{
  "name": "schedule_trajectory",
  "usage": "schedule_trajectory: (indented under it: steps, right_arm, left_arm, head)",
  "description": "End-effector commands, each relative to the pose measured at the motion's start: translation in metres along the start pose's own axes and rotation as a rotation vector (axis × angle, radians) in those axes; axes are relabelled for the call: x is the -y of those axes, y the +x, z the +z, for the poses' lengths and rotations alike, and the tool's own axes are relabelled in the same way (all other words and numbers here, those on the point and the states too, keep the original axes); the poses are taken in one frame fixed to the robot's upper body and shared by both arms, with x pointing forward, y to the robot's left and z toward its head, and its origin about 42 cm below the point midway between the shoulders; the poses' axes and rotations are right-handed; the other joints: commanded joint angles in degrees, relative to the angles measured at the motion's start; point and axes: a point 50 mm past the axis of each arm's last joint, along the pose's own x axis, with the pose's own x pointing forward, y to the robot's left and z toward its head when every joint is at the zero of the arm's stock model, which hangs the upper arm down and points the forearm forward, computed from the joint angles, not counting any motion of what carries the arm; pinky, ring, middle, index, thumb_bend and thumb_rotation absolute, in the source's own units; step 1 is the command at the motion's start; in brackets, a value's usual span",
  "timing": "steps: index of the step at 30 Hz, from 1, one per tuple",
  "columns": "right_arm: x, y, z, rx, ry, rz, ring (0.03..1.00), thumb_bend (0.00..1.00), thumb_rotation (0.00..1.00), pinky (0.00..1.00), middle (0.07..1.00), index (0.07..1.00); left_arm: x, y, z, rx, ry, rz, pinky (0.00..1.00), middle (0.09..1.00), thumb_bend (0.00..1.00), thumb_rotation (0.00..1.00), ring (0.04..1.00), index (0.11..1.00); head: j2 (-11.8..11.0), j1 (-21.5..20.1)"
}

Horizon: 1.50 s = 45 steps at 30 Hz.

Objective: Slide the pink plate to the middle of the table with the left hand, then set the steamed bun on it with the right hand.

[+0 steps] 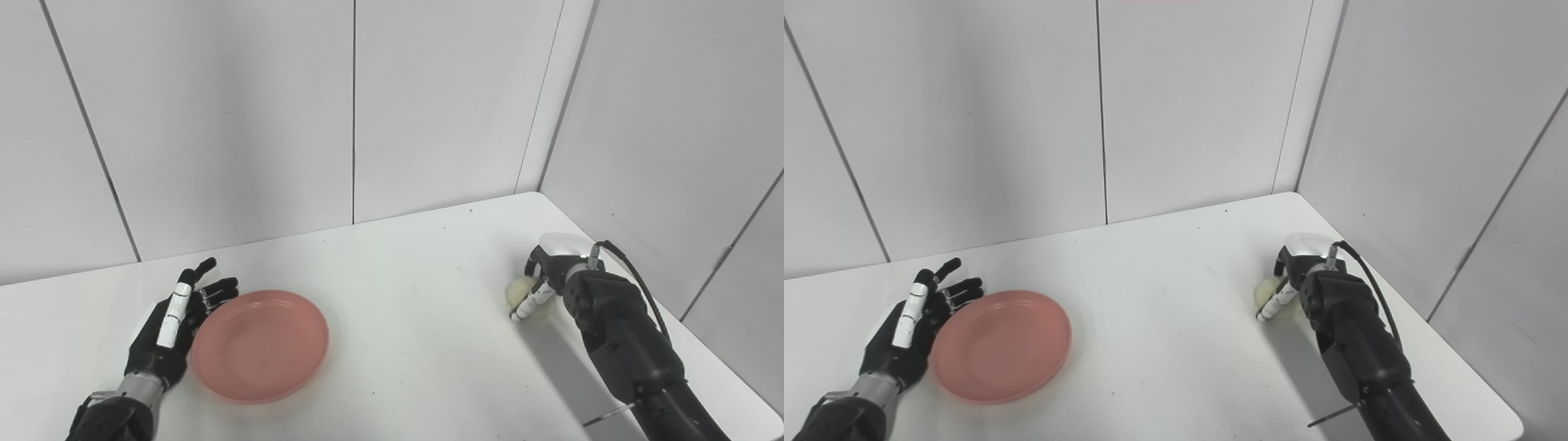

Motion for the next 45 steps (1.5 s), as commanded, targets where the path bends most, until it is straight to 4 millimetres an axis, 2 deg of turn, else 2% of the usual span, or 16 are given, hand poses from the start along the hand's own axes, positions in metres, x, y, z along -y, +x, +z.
schedule_trajectory:
  steps: [1, 2, 3, 6, 20, 22, 25, 27, 30, 36, 37, 45]
  right_arm:
    - [0.016, -0.003, -0.004, 0.004, -0.024, -0.038, 0.282, 0.86, 0.31, 0.20, 0.397, 0.560]
    - [0.016, -0.003, -0.003, 0.006, -0.028, -0.039, 0.290, 0.69, 0.24, 0.21, 0.405, 0.523]
    - [0.016, -0.004, -0.003, 0.011, -0.029, -0.040, 0.296, 0.63, 0.21, 0.21, 0.411, 0.510]
    - [0.018, -0.006, -0.002, 0.023, -0.026, -0.046, 0.331, 0.53, 0.16, 0.24, 0.442, 0.484]
    - [0.033, -0.019, 0.006, 0.034, 0.000, -0.120, 0.321, 0.52, 0.16, 0.23, 0.429, 0.492]
    - [0.042, -0.027, 0.012, 0.053, 0.000, -0.160, 0.325, 0.52, 0.16, 0.24, 0.432, 0.492]
    - [0.056, -0.038, 0.020, 0.099, 0.015, -0.208, 0.240, 0.52, 0.16, 0.17, 0.344, 0.490]
    - [0.063, -0.045, 0.025, 0.136, 0.034, -0.239, 0.217, 0.52, 0.16, 0.15, 0.321, 0.489]
    - [0.075, -0.056, 0.035, 0.186, 0.046, -0.276, 0.227, 0.51, 0.16, 0.16, 0.343, 0.491]
    - [0.090, -0.074, 0.062, 0.279, 0.031, -0.344, 0.213, 0.52, 0.15, 0.16, 0.321, 0.491]
    - [0.091, -0.075, 0.065, 0.293, 0.028, -0.348, 0.217, 0.52, 0.15, 0.17, 0.323, 0.491]
    - [0.098, -0.077, 0.096, 0.389, 0.060, -0.351, 0.281, 0.52, 0.14, 0.22, 0.411, 0.491]
  left_arm:
    - [-0.002, -0.008, -0.021, -0.093, -0.012, 0.000, 0.78, 0.738, 0.80, 0.89, 0.761, 0.863]
    - [-0.001, -0.008, -0.021, -0.094, -0.015, 0.001, 0.78, 0.736, 0.79, 0.89, 0.759, 0.860]
    - [-0.001, -0.008, -0.021, -0.094, -0.019, 0.000, 0.78, 0.735, 0.79, 0.89, 0.759, 0.859]
    - [-0.001, -0.007, -0.021, -0.095, -0.020, -0.004, 0.78, 0.734, 0.80, 0.89, 0.757, 0.858]
    - [0.003, -0.006, -0.021, -0.095, -0.023, -0.010, 0.78, 0.747, 0.80, 0.88, 0.767, 0.871]
    - [0.004, -0.006, -0.020, -0.094, -0.025, -0.012, 0.78, 0.751, 0.79, 0.88, 0.770, 0.876]
    - [0.007, -0.005, -0.018, -0.095, -0.035, -0.008, 0.78, 0.745, 0.79, 0.88, 0.771, 0.880]
    - [0.010, -0.005, -0.017, -0.095, -0.039, -0.007, 0.79, 0.742, 0.78, 0.88, 0.772, 0.884]
    - [0.013, -0.003, -0.016, -0.099, -0.034, -0.006, 0.80, 0.747, 0.77, 0.90, 0.773, 0.894]
    - [0.022, -0.001, -0.015, -0.103, -0.042, 0.002, 0.78, 0.744, 0.75, 0.90, 0.762, 0.881]
    - [0.023, 0.000, -0.015, -0.104, -0.044, 0.003, 0.78, 0.745, 0.75, 0.90, 0.761, 0.882]
    - [0.042, 0.007, -0.018, -0.112, -0.037, 0.000, 0.82, 0.740, 0.73, 0.92, 0.765, 0.879]
  head:
    - [0.08, 0.05]
    - [0.08, 0.05]
    - [0.09, 0.09]
    - [0.14, 0.20]
    - [0.48, 1.54]
    - [0.77, 2.43]
    - [0.95, 3.39]
    - [1.00, 4.01]
    - [1.04, 4.97]
    - [1.24, 8.30]
    - [1.24, 8.30]
    - [1.84, 16.26]
